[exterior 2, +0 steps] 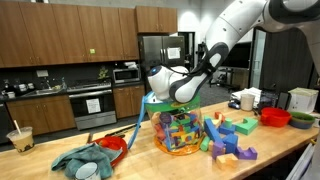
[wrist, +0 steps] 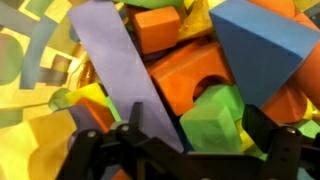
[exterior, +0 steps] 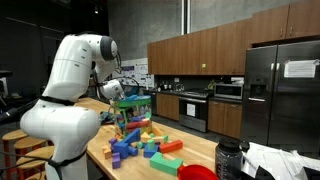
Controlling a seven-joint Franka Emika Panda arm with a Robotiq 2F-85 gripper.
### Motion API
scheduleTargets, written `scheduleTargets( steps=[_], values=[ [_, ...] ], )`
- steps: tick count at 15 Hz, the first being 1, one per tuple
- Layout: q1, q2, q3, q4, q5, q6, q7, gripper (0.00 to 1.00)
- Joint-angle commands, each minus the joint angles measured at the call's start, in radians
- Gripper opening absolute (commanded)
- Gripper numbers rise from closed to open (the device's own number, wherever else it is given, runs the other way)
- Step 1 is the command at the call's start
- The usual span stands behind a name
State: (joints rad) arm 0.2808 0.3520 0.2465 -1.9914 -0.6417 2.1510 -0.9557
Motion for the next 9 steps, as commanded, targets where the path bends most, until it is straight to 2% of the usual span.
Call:
scheduleTargets(
  steps=[1,2,9],
  values=[
    [-0.006,-0.015,0.004,-0.021,0.006,0.007,0.011,0.74],
    [-0.006,-0.015,0.004,-0.021,0.003,0.009,0.011,0.69],
    [-0.006,-0.013,-0.001,-0.018,-0.015,0.025,0.014,0.17]
  ],
)
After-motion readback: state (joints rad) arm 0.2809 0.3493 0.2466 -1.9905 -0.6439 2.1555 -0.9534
